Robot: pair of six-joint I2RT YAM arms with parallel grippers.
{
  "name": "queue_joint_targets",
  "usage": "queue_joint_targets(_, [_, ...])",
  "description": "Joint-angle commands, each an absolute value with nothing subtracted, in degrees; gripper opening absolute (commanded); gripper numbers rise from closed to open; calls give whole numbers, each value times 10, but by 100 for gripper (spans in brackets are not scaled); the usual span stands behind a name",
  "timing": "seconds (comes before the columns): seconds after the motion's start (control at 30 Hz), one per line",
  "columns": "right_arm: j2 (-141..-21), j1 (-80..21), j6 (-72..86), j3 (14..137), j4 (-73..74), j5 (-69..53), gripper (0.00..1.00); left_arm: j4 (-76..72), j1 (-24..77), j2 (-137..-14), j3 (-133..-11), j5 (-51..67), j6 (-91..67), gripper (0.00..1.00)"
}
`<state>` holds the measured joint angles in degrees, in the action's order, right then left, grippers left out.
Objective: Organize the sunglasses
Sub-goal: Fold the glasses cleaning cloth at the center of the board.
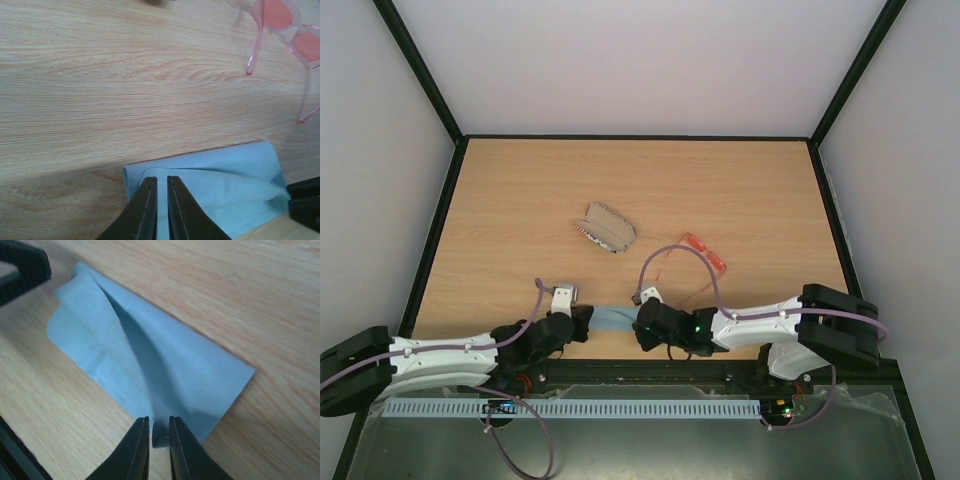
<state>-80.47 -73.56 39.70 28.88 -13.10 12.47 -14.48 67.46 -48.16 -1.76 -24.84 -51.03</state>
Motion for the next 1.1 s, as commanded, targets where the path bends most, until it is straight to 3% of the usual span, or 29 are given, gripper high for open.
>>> queue_joint_targets(0.0, [-803, -758, 399, 272, -141, 139, 15, -101, 692, -441, -7, -278, -533, 10])
queue_joint_targets(0.57, [-747, -783, 416, 242, -120, 144, 30, -27, 704, -409, -16, -301, -577, 11])
queue_joint_targets(0.77, [-658, -782, 459, 255, -20, 214, 45, 63, 704, -427, -85, -330, -600, 27])
queue_joint_targets(0.87, [-645, -775, 481, 280, 36, 255, 43, 88, 698, -455, -122, -330, -590, 30])
queue_joint_targets(1.07, [-698, -716, 462, 313, 35, 217, 36, 89, 689, -530, -167, -304, -575, 28])
